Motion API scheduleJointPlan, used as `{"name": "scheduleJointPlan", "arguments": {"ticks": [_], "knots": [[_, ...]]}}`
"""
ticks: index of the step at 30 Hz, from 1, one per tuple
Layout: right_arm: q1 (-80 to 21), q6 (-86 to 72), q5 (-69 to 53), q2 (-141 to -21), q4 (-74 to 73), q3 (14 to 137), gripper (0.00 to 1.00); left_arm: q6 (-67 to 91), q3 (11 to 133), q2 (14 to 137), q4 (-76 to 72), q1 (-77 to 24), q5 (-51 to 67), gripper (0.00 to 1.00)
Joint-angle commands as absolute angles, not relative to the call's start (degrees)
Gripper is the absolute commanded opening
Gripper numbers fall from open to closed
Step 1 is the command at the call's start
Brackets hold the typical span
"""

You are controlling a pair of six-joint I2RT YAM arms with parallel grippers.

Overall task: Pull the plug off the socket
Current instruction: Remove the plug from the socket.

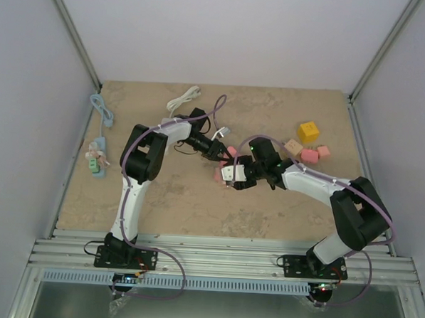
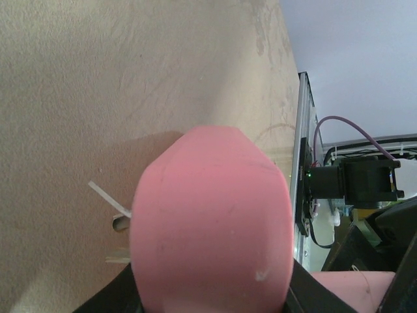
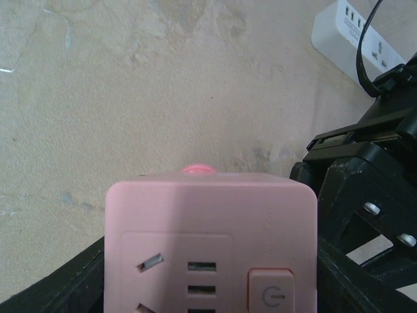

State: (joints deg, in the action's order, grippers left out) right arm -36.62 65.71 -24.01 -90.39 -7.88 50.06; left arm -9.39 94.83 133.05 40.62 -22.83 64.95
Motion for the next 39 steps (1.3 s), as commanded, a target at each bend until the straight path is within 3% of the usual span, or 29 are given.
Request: {"name": "scheduleJointPlan", "arguments": {"ticks": [1, 12, 25, 39], "knots": [[-33.2, 63.7, -27.8, -89.1, -10.1, 51.9, 0.15, -11.7, 94.0, 135.9, 41.8, -21.3, 56.0, 0.00], [-32.3, 65.3, -30.7, -88.7, -13.4, 53.0, 0.16, -11.7, 94.0, 135.9, 41.8, -21.3, 56.0, 0.00], [-37.1, 62.7, -20.2, -90.3, -11.9, 55.3, 0.16, -11.5, 94.2, 136.1, 41.8, -21.3, 55.8, 0.00], [-31.3, 65.1, -28.3, -89.0, -12.3, 52.5, 0.16, -11.8, 94.1, 136.1, 42.0, -21.3, 56.0, 0.00]]}}
